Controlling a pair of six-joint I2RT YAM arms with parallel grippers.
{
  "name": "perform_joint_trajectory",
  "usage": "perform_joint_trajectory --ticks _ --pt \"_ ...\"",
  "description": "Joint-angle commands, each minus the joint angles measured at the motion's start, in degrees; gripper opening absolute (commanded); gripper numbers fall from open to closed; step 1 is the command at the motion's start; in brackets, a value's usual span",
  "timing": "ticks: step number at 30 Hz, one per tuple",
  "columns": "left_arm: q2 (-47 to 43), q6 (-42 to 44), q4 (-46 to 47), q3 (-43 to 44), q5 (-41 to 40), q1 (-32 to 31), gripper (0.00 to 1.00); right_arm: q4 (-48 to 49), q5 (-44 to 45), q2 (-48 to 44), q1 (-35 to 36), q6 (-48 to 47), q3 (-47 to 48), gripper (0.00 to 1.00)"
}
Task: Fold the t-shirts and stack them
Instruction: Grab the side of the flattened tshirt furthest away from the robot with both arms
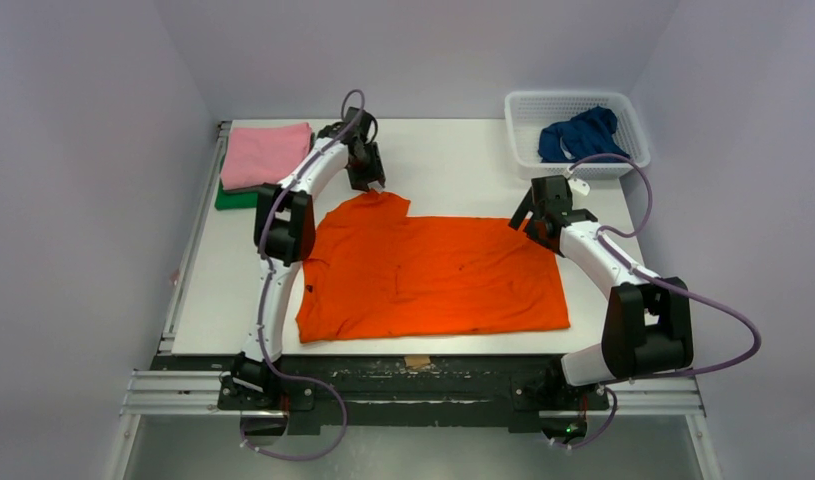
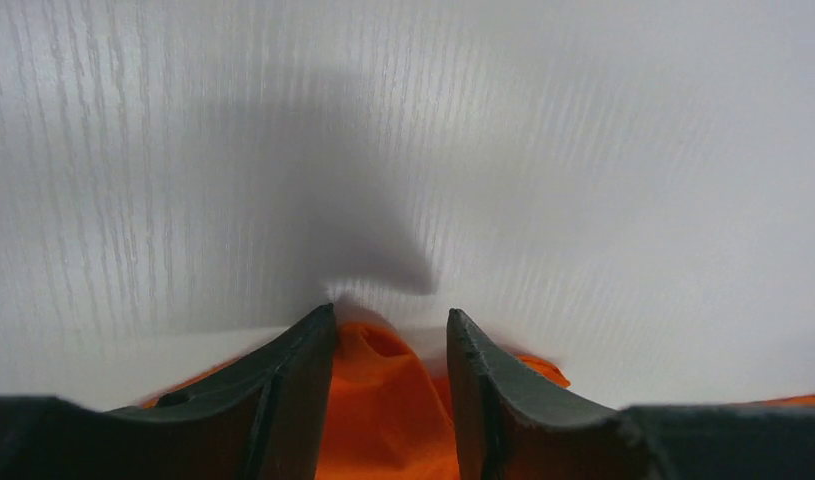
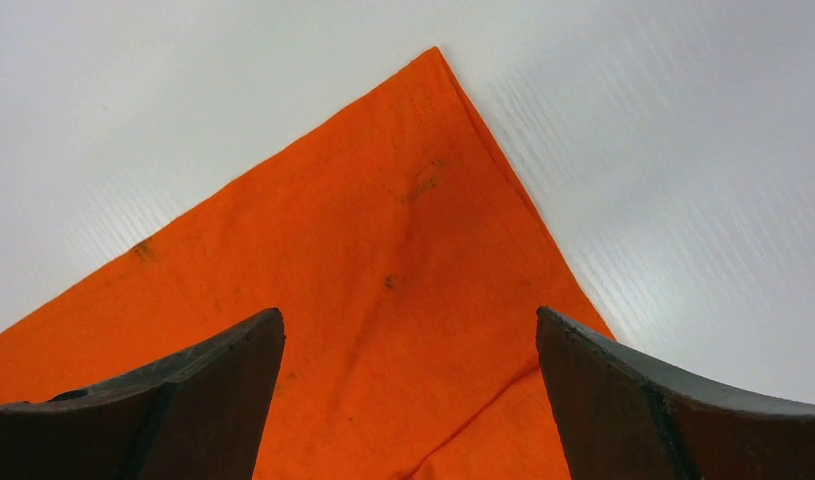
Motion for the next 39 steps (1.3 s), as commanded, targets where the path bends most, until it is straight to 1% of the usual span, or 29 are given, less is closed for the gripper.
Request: perform_joint_trajectory --ticks 1,4,8,13,14,19,21,23,24,25,26,30,33,35,39 --pt "-1.1 0.6 -8.7 0.2 -8.8 -1.7 0.41 1.6 -0.4 -1.9 -0.1 -0.5 -0.3 0.93" --pt "0.4 2.0 -12.8 3.3 -14.0 -2.9 0.40 1.5 -0.1 -2.0 -0.1 -0.5 -0.4 0.93" --pt "0.9 4.6 -16.5 3.6 -17.8 -5.4 0.39 1.5 -0.3 -1.7 -0.1 -0.5 -0.3 0.93" --pt "-0.1 5.4 -16.3 1.6 -17.3 -6.3 0.39 1.5 -0.6 -1.9 -0.1 -0.4 -0.3 0.93" --pt "-0.1 5.3 -16.6 1.9 -17.2 -6.3 0.37 1.5 -0.6 -2.1 -0.1 -0.4 -0.4 0.93" --pt "-0.1 5.2 -16.3 1.8 -17.3 -6.3 0.28 1.6 -0.3 -2.9 -0.1 -0.5 -0.7 0.93" --pt "-0.6 5.5 -15.4 0.7 -17.5 -6.4 0.21 1.6 -0.1 -3.2 -0.1 -0.5 -0.8 0.93" --pt "-1.6 6.3 -13.5 -1.2 -17.6 -6.6 0.19 1.6 -0.1 -3.5 -0.1 -0.6 -1.0 0.93" --pt "-2.1 6.7 -12.8 -2.3 -17.5 -6.6 0.14 1.7 0.0 -3.6 -0.1 -0.6 -1.0 0.93" --pt "-2.4 7.0 -12.4 -2.8 -17.5 -6.7 0.05 1.6 0.1 -3.8 -0.1 -0.7 -1.1 0.93" --pt "-2.6 7.0 -12.1 -3.2 -17.6 -6.7 0.00 1.6 0.2 -3.9 -0.1 -0.6 -1.1 0.93" --pt "-2.9 8.0 -10.6 -3.7 -18.5 -6.7 0.00 1.8 0.6 -4.4 -0.1 -0.9 -1.2 0.93" --pt "-3.4 8.7 -10.0 -3.5 -21.2 -6.7 0.00 2.2 1.8 -3.7 -0.1 -1.5 -0.7 0.93" --pt "-5.0 8.9 -9.3 -4.0 -23.6 -6.7 0.00 1.8 3.3 -2.3 -0.2 -1.8 0.5 0.93" --pt "-11.1 9.4 -3.3 -8.4 -25.1 -6.7 0.00 0.0 6.2 3.1 -0.4 -1.4 5.3 0.93"
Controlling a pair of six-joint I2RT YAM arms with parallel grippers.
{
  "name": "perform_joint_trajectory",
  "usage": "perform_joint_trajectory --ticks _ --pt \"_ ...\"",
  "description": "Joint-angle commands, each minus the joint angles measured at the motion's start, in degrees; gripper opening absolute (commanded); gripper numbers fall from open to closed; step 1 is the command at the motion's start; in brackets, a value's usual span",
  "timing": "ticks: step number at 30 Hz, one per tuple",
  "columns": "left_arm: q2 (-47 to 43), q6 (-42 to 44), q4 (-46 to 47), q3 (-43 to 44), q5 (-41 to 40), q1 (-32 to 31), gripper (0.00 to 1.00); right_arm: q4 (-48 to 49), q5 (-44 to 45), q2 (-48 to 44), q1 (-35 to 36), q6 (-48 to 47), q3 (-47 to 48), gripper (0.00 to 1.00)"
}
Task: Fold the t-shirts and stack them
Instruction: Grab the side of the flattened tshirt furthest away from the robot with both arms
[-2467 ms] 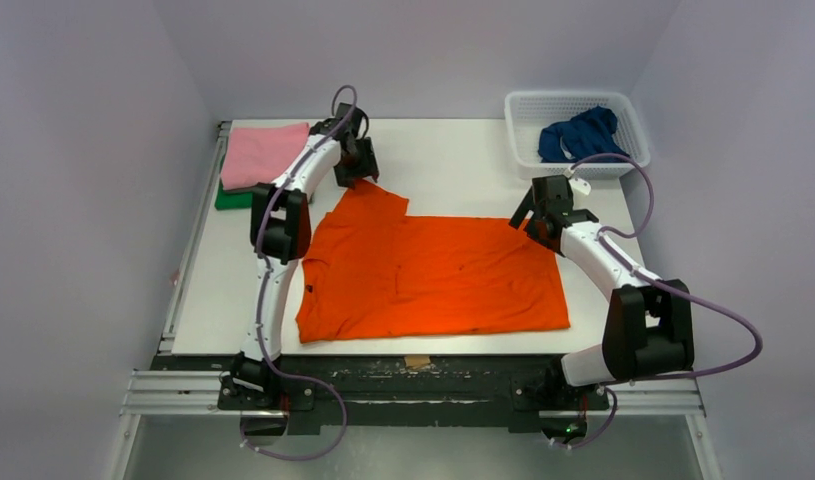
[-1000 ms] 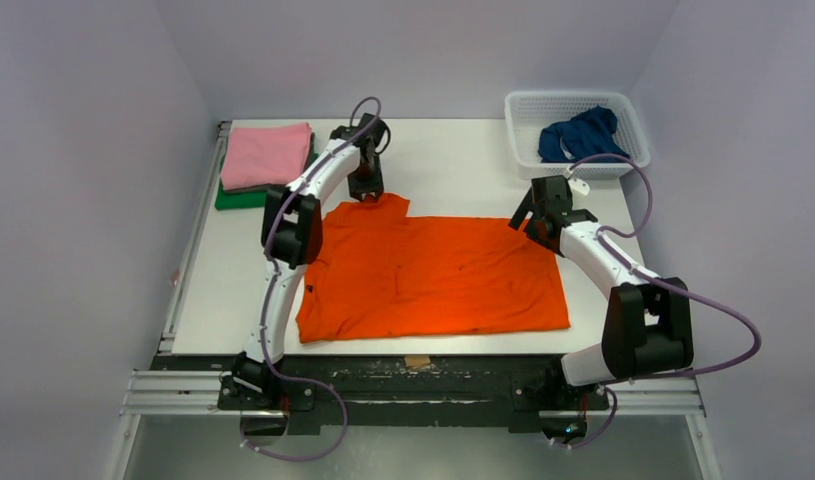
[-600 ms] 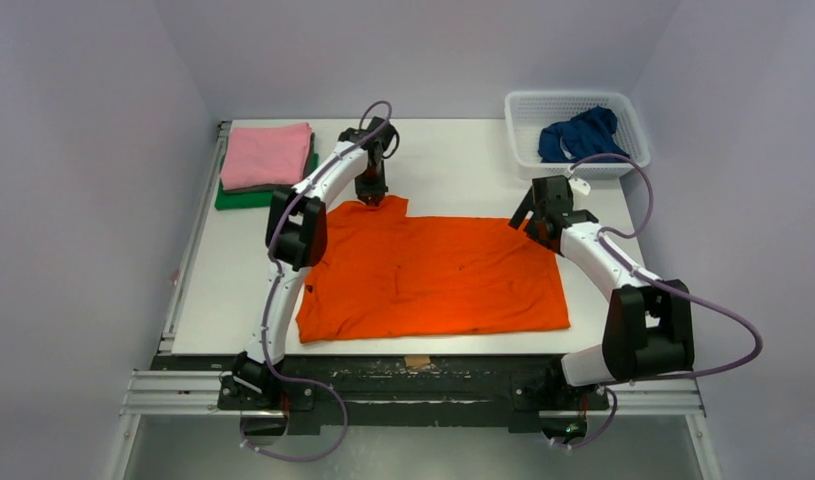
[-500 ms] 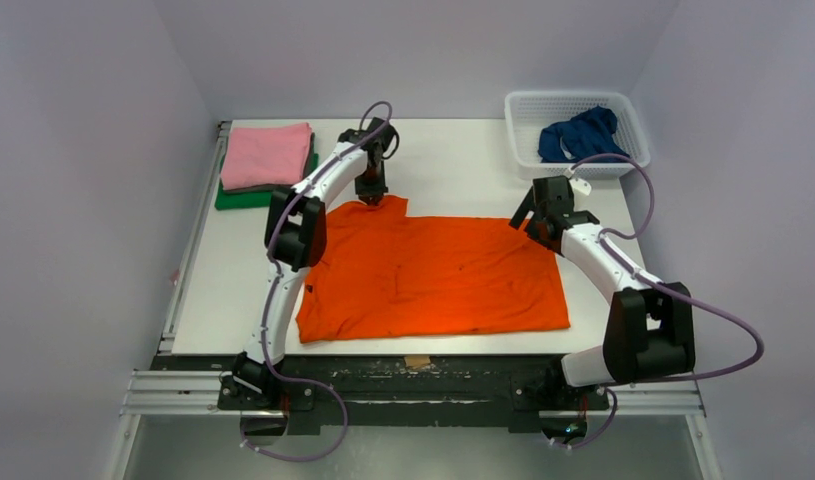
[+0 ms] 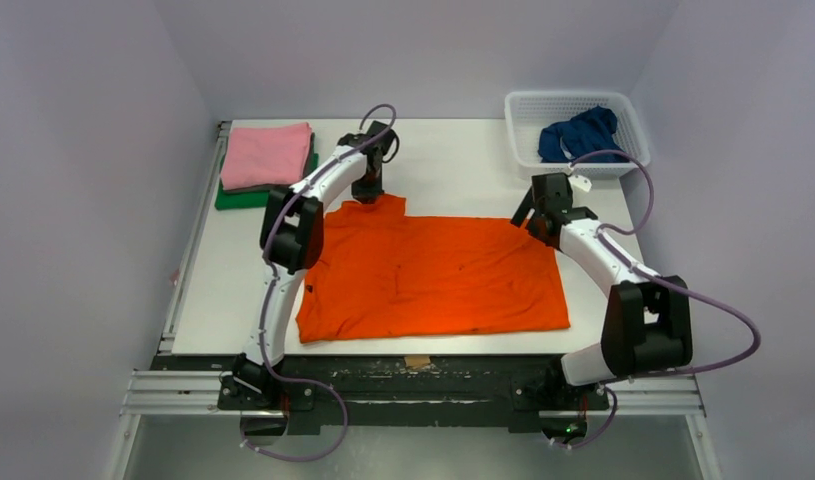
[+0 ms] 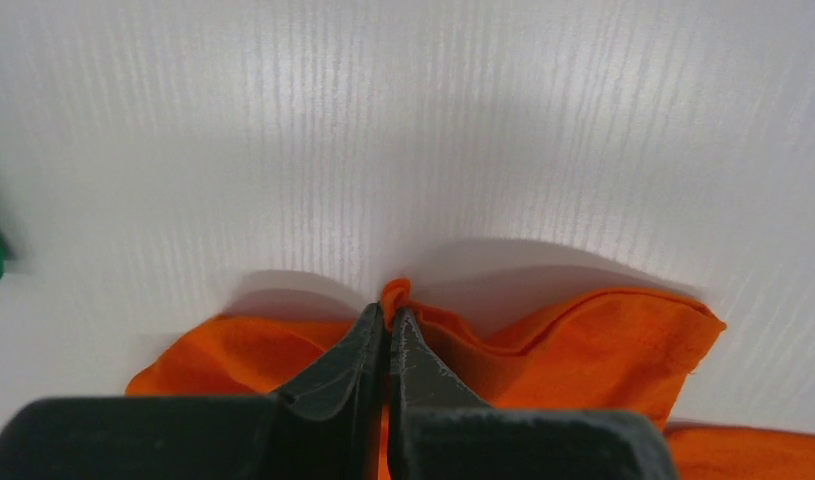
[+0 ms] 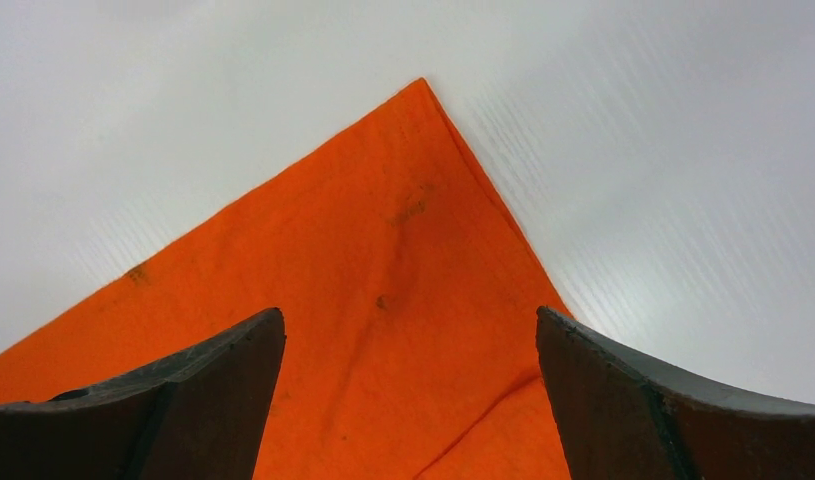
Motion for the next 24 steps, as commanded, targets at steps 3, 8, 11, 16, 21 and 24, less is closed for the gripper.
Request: perform_joint_trajectory --ticks 3,8,11,16,21,24 --pt "-12.6 2.4 10.3 -8.7 -2.4 0.3 0.00 -1.7 5.3 9.0 -0.9 -0.3 10.2 0.92" --pt "-19.4 2.3 17.1 -18.6 0.3 0.2 0.00 -6.0 8.1 19.3 -1.9 -0.2 20.6 0.89" --pt "-22.2 1.9 18.7 -22.1 0.8 0.1 0.00 -7.8 8.6 24.2 -2.6 -0.2 25.1 0.84" --pt "-24.7 1.5 21.5 -27.0 3.2 0.1 0.00 -10.3 8.9 31.1 -2.8 0.2 30.1 0.78" --pt "-26.7 1.3 22.7 -30.2 4.3 -0.3 0.00 -13.5 9.5 36.0 -2.8 0.9 32.9 0.70" --pt "-28.8 1.1 23.8 -32.7 4.3 -0.6 0.00 -15.1 10.1 36.9 -2.9 1.8 33.2 0.66"
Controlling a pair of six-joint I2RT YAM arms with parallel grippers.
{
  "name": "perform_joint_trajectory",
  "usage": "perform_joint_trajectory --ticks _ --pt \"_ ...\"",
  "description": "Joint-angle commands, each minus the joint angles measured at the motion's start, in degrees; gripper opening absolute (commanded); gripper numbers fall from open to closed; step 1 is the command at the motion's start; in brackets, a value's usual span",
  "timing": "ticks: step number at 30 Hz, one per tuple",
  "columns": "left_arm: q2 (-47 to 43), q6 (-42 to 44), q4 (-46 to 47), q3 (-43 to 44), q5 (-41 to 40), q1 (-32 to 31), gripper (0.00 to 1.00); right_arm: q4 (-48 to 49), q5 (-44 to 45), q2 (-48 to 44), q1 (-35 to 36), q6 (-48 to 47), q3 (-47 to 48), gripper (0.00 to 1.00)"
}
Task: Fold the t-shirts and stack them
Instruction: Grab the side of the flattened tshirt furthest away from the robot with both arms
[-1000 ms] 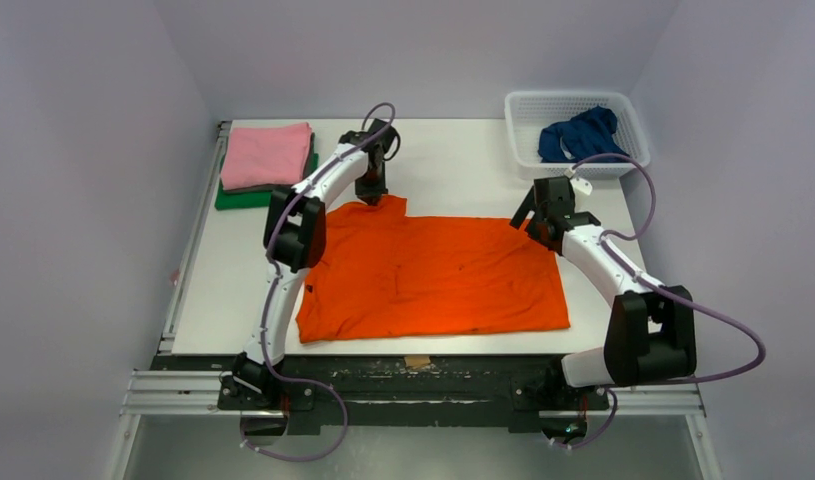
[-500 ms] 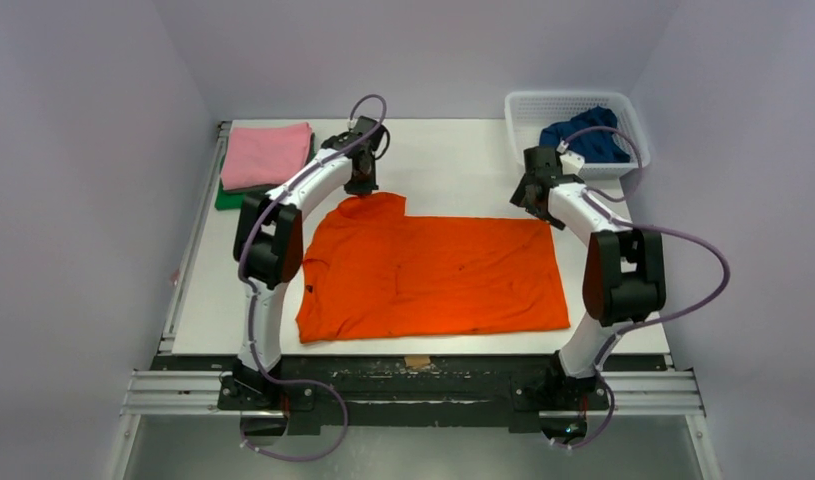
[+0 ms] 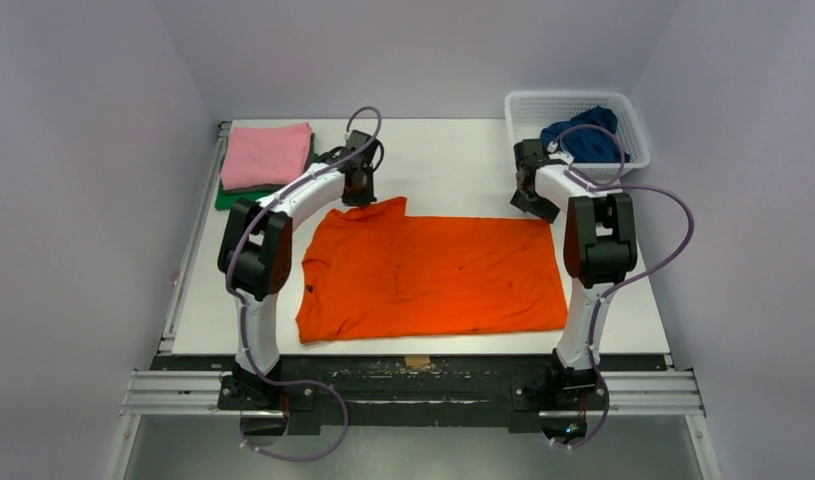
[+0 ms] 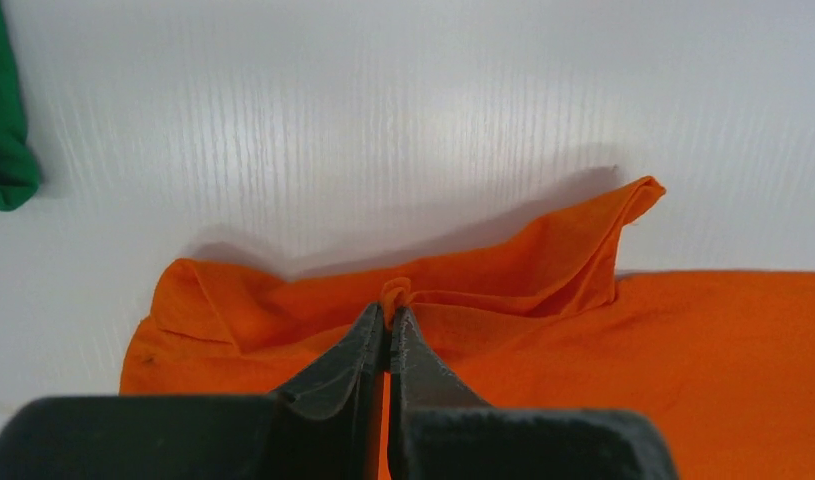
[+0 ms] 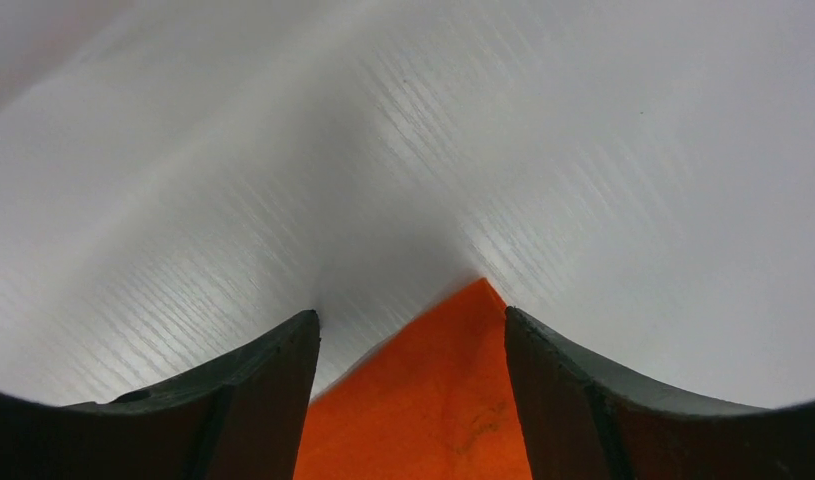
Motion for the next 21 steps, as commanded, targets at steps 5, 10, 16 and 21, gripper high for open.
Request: perform_joint_trajectory --ticks 5,10,16,21 --pt "-9.7 -0.4 4.5 -6.3 0.7 -0.8 0.00 -6.1 3.9 -0.4 -0.2 2.9 0.6 0.58" --pt "-12.5 -0.5 5.3 -8.8 0.3 -0.9 0.00 -7.1 4.9 -2.4 -0.2 3.8 -1.2 0.55" --pt "-14.8 -0.7 5.7 -11.1 -0.2 -1.6 0.00 -7.8 5.6 -3.1 -0.3 4.8 -2.4 0.45" --pt "-16.8 -0.7 5.9 -12.9 -1.0 -2.0 0.00 -6.4 5.9 -3.8 -0.2 5.3 -3.0 0.24"
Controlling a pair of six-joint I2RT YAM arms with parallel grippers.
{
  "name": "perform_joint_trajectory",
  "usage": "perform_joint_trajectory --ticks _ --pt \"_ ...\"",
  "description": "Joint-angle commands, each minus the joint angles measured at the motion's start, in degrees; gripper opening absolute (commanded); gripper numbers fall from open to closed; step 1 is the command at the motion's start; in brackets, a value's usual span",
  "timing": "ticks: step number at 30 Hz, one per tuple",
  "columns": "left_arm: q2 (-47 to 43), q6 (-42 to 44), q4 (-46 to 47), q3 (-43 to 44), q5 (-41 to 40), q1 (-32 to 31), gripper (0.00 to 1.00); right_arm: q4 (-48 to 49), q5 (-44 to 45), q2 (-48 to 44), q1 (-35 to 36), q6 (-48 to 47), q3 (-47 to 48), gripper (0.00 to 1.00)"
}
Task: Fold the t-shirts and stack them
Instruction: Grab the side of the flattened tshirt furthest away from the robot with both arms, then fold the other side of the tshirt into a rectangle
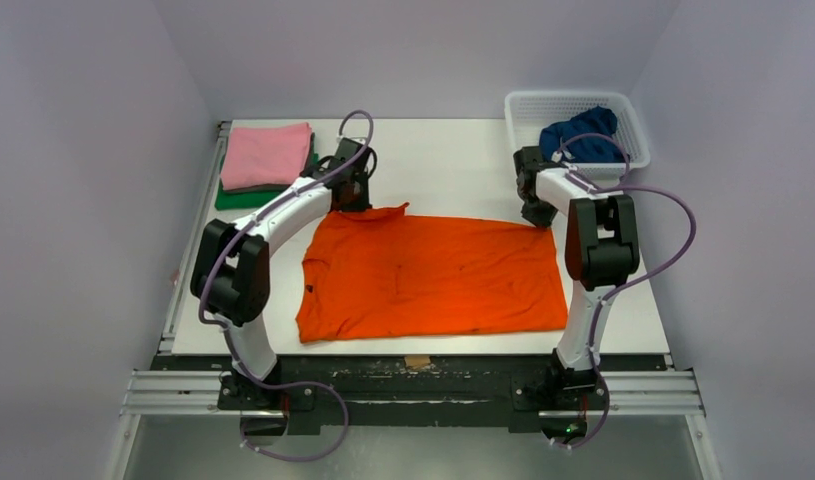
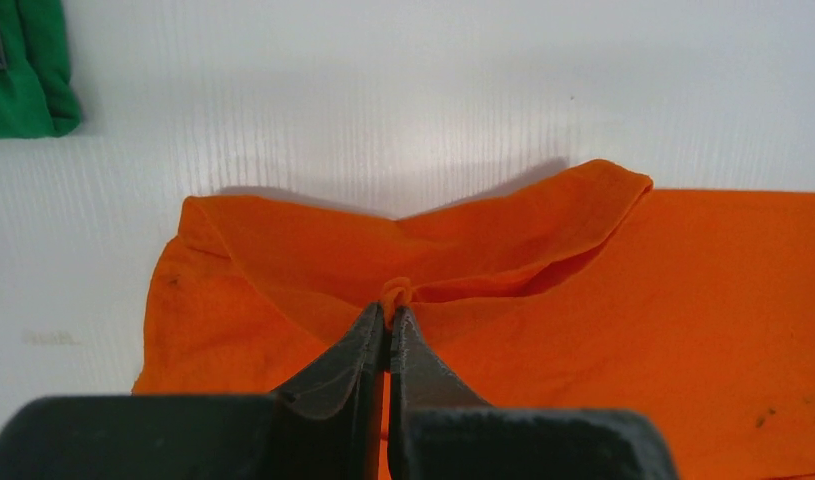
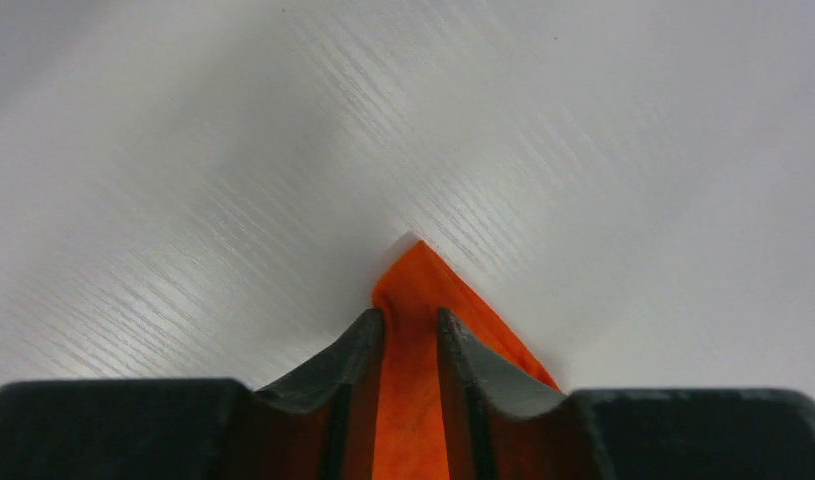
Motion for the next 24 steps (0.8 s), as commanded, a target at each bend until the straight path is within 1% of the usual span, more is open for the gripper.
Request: perform_joint_trajectory --ticks 1,4,8,12,17,24 --pt "-4.7 -0.7 1.8 -1.5 -1.5 -0.6 0.00 -0.6 2.7 -2.8 -0.2 1.4 -1.0 0.20" --pt "-6.1 -0.6 2.3 -2.9 -1.5 -0.8 0.00 1.1 2.6 -3.7 -0.2 0.3 -0.8 0.09" --pt "-9.2 -0.6 2.8 -5.5 -1.5 -1.3 0.00 5.0 1.5 -6.8 0.0 -1.9 -3.1 0.00" --pt "-13.5 -0.9 3.4 -9.6 -1.9 -1.9 0.00 8.7 -0.3 -10.9 0.4 -4.6 -7.4 0.00" --pt "-19.8 -2.3 3.0 -15.4 -6.1 -4.8 0.00 9.1 -0.2 -15.5 1.3 -5.8 -11.6 0.00" --pt "-29.1 -7.4 0.0 -23.8 -8.3 -8.1 0.00 9.7 -0.3 -22.2 2.4 -5.5 -18.7 0.00"
